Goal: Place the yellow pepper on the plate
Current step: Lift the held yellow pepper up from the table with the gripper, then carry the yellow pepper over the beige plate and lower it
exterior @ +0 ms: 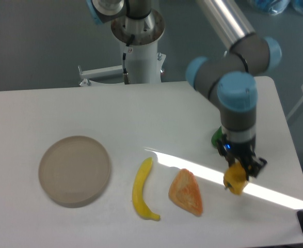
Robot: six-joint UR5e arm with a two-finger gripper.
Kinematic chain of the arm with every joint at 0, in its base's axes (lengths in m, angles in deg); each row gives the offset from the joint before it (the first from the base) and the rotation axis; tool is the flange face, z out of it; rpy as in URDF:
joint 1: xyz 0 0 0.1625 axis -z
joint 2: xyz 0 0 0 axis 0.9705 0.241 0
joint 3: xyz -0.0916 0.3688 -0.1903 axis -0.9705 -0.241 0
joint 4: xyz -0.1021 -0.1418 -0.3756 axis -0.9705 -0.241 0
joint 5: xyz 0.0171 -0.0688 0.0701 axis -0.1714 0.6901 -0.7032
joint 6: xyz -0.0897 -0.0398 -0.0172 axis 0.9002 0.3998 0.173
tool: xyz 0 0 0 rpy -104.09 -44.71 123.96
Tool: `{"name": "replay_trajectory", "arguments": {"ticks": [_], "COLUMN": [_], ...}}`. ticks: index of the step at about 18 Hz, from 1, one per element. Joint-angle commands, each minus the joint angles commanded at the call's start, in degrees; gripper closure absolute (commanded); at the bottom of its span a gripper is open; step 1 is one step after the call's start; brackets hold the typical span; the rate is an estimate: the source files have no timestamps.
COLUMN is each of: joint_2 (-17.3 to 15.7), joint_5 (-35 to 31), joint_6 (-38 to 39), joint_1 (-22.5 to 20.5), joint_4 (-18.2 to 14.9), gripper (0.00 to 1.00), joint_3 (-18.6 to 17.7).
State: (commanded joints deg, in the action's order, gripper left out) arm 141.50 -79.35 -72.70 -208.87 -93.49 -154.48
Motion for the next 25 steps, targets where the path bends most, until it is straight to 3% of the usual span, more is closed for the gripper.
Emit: {"name": "replay_trajectory", "arguments": {"ticks": [5,8,16,23,25], "joint_2": [-8.0,-10.47,-8.99,-3.81,-2.31], "joint_5": [6.06,6.42,6.51,5.98,5.98], "joint_6": [12.3,19.94,44.38,52.83,53.63], "joint_1": [4.22,8.43,20.57,26.55,27.17], "joint_4": [-1.68,-1.51,-0.46,5.6,5.96], "gripper": [0.51,0.51,0.51,0.51,0.51], "joint_3": [-6.33,-9.14,-10.38,-11.88,-11.88]}}
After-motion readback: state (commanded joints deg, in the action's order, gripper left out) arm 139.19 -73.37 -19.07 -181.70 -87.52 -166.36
